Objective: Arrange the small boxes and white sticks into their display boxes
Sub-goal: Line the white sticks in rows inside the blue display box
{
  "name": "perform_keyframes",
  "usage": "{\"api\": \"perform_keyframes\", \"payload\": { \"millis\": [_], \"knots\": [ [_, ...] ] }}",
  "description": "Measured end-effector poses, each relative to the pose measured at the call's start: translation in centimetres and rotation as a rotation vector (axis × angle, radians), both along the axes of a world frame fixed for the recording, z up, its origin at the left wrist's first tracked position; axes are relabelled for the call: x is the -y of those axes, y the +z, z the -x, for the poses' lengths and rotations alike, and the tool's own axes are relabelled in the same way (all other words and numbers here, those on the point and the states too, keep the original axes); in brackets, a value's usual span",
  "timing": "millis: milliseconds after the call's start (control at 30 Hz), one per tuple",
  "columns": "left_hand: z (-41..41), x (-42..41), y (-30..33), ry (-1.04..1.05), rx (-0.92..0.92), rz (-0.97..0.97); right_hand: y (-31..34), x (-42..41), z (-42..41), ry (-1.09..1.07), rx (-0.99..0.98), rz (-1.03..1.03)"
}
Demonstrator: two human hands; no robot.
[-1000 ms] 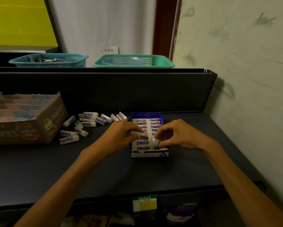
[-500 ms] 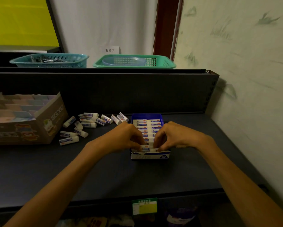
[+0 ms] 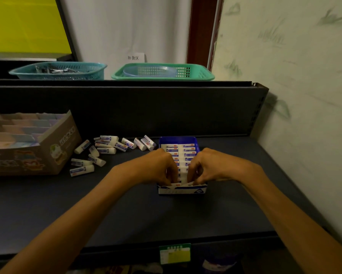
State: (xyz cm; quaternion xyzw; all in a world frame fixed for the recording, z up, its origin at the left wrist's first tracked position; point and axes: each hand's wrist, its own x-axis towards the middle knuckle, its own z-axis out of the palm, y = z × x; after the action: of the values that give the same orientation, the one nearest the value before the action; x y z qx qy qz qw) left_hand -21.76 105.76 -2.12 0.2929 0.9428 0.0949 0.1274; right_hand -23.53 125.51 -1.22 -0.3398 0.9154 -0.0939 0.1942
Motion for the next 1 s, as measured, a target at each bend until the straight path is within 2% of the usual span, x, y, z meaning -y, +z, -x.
{"api": "perform_keyframes", "payload": {
  "millis": [300,800,1000],
  "knots": [
    [0.2,0.1,-0.1,-0.013,0.019,0.005,-0.1,-0.8,-0.3,-0.006,0.013,0.074],
    [0.4,0.1,-0.4,-0.038,-0.013,0.034,-0.7,0.7,-0.1,-0.011,-0.094,-0.084],
    [0.2,0.8,-0.1,-0.035,0.043,-0.022,0.0,-0.1,-0.1,-0.011,0.035,0.026]
  ]
}}
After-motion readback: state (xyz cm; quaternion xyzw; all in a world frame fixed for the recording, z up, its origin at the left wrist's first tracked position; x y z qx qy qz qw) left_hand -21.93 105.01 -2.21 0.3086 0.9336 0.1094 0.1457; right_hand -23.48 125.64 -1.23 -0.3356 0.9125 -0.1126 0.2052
